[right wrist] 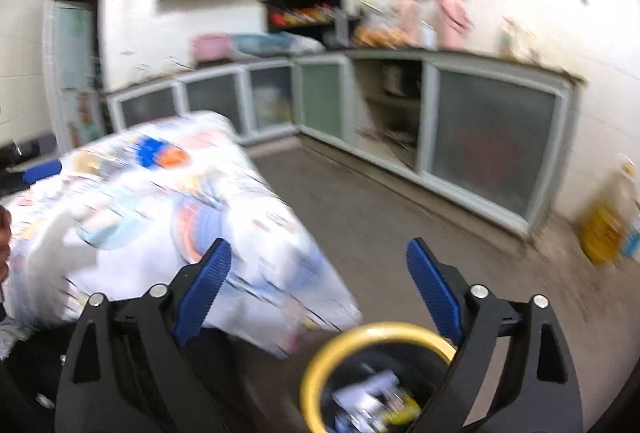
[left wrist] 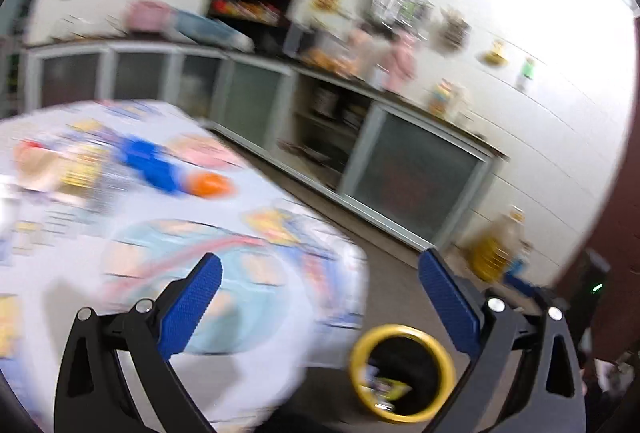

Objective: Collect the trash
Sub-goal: 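Grasp the white tissues with the left tool while the right tool grasps the silver scrubber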

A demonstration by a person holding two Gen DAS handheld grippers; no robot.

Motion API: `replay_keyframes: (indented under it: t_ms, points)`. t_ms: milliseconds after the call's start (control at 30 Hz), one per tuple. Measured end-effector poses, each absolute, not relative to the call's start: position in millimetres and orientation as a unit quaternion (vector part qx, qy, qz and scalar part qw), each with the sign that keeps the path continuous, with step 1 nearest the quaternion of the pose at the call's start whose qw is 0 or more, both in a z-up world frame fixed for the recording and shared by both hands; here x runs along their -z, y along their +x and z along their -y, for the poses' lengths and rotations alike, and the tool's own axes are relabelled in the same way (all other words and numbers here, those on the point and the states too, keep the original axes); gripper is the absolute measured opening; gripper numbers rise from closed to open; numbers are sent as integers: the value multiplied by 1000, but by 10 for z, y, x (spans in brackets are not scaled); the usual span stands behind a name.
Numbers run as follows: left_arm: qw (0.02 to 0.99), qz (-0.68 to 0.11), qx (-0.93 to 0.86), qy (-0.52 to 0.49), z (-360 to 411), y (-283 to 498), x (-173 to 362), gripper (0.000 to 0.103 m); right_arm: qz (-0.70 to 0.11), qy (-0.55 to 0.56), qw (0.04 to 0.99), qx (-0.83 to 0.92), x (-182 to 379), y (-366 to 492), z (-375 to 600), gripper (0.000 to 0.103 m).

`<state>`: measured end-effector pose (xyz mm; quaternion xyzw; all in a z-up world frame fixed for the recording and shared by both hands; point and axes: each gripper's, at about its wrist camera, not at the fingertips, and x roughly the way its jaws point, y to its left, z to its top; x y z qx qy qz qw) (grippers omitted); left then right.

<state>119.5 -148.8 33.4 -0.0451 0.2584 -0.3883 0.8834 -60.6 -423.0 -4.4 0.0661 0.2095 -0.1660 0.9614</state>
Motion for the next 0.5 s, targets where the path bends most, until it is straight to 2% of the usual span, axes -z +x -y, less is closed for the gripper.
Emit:
replay_keyframes:
  t_ms: [100, 233, 500]
  points:
    - [929, -233, 286, -33, 758, 1310, -420, 95, -193, 46, 974, 112, -126, -219, 3918, 94]
    - [956, -228, 186, -22, 20, 1549, -478, 95, -189, 23, 981, 41, -244, 405, 3437, 94]
    - [960, -275, 59, -7, -933, 2194, -381, 95, -199, 14, 978, -66, -243, 1522, 2529, 94]
